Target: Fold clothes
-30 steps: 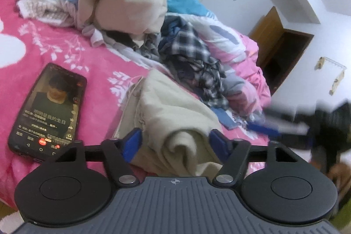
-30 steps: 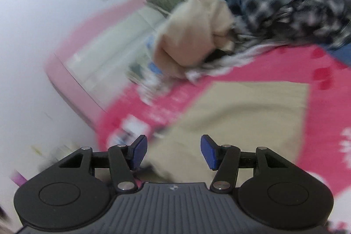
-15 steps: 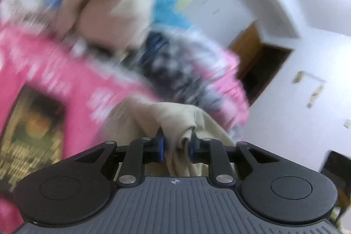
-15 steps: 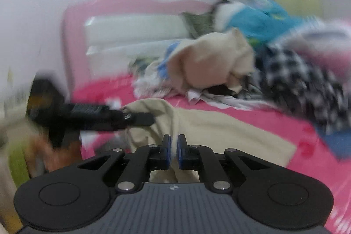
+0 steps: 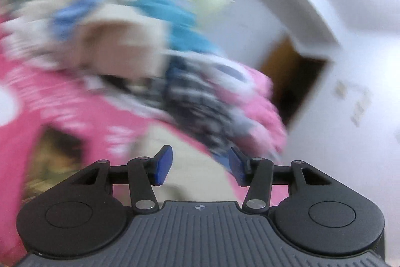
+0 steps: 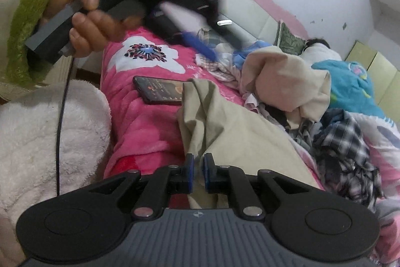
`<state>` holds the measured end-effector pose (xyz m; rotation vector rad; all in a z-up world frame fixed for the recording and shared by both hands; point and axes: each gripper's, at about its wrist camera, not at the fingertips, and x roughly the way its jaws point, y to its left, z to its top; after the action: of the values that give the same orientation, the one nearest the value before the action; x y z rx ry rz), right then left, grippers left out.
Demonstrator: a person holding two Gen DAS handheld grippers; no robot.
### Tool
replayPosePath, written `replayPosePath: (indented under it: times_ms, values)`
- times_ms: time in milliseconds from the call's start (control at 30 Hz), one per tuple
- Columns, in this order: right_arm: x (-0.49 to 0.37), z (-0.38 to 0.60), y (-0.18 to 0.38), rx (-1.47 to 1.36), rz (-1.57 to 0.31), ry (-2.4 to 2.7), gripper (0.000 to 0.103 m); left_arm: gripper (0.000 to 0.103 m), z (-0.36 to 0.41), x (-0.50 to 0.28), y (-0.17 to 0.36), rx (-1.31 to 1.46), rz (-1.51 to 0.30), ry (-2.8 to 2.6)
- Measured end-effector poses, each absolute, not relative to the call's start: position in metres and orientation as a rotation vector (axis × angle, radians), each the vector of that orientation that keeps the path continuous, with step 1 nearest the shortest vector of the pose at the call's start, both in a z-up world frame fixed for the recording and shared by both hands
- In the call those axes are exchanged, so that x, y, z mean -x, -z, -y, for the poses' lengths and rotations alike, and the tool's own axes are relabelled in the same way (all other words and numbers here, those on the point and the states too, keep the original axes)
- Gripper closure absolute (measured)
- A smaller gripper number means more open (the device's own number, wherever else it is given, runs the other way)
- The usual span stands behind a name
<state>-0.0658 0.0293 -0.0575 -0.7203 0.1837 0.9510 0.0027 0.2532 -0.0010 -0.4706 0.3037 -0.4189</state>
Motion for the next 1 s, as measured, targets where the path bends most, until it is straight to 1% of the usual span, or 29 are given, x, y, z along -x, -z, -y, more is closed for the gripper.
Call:
replayPosePath:
  times_ms: [67, 133, 167, 267, 400, 467, 567, 667, 733, 867, 933, 1000]
  values:
    - [0.07, -0.024, 0.056, 0.683, -0.206, -0.961, 0.093, 0.054, -0.229, -0.013, 0.008, 0.346, -0.371, 0.42]
    - [0.07, -0.01, 0.049, 0.629, -0.237, -0.98, 0.094, 0.062, -0.224, -0.024, 0.031, 0.302, -0.481, 0.348]
    - [0.068, -0.002, 0.044, 0.606, -0.252, -0.979, 0.094, 0.07, -0.229, -0.022, 0.037, 0.324, -0.484, 0.343]
    - [0.06, 0.023, 0.025, 0.495, -0.281, -0.94, 0.094, 0.071, -0.245, -0.016, 0.048, 0.405, -0.474, 0.342]
    - [0.044, 0.042, 0.009, 0.329, -0.296, -0.907, 0.094, 0.073, -0.246, -0.013, 0.051, 0.405, -0.455, 0.334]
    - [0.038, 0.039, 0.021, 0.305, -0.349, -0.924, 0.094, 0.074, -0.247, -0.012, 0.052, 0.403, -0.449, 0.331]
    - [0.028, 0.034, 0.066, 0.387, -0.502, -0.895, 0.096, 0.082, -0.249, -0.013, 0.055, 0.417, -0.453, 0.327]
    - [0.026, 0.046, 0.065, 0.332, -0.53, -0.887, 0.096, 0.083, -0.254, -0.011, 0.056, 0.435, -0.451, 0.328]
    - [0.028, 0.045, 0.046, 0.329, -0.53, -0.88, 0.096, 0.083, -0.256, -0.011, 0.056, 0.443, -0.447, 0.324]
    - [0.037, 0.035, 0.009, 0.304, -0.394, -0.944, 0.095, 0.083, -0.253, -0.011, 0.056, 0.434, -0.44, 0.308]
    - [0.035, 0.026, 0.01, 0.303, -0.369, -0.972, 0.095, 0.083, -0.25, -0.01, 0.055, 0.42, -0.438, 0.296]
    - [0.027, 0.014, 0.034, 0.368, -0.43, -0.969, 0.095, 0.083, -0.249, -0.009, 0.055, 0.413, -0.438, 0.289]
